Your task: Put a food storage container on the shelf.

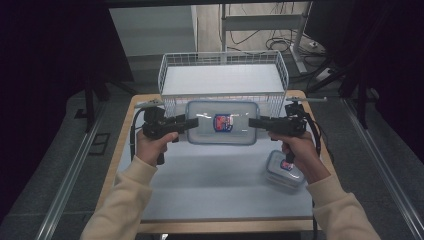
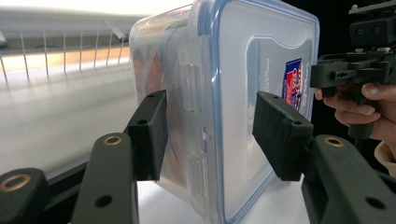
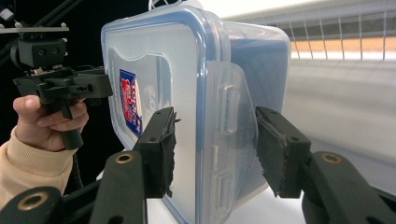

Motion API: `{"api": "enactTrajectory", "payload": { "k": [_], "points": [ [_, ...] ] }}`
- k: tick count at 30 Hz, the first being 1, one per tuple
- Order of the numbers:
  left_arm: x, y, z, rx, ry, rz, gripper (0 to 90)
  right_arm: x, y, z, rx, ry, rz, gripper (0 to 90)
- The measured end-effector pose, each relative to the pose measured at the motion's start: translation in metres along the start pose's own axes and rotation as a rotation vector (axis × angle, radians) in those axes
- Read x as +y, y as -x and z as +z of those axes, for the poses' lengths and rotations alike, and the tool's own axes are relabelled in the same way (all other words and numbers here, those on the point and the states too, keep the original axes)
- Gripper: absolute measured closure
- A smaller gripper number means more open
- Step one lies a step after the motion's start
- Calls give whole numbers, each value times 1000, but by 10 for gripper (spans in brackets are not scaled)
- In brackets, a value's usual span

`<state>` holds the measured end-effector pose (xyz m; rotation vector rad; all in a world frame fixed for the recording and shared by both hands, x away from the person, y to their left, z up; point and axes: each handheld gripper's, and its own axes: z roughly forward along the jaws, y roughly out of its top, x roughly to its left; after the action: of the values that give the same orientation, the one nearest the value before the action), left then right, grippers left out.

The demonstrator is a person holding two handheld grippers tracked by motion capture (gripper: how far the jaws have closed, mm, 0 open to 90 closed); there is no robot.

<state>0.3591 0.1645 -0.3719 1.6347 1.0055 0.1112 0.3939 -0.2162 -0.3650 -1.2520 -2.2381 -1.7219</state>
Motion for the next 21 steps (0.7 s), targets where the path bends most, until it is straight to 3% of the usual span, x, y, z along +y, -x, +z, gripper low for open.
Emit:
{"api": "enactTrajectory", "payload": {
  "k": [4, 7, 12, 21],
  "points": [
    [15, -1, 1, -4, 9, 11, 468, 14, -1, -1, -4, 10, -11, 497],
    [37, -4, 3, -6, 24, 27, 468, 36, -1, -2, -6, 19, -20, 497],
    [57, -11, 9, -13, 32, 34, 468, 60, 2, -2, -15, 31, -38, 497],
    [87, -26, 25, -1, 30, 39, 467, 92, 22, 9, -7, 36, -21, 496]
  ]
}}
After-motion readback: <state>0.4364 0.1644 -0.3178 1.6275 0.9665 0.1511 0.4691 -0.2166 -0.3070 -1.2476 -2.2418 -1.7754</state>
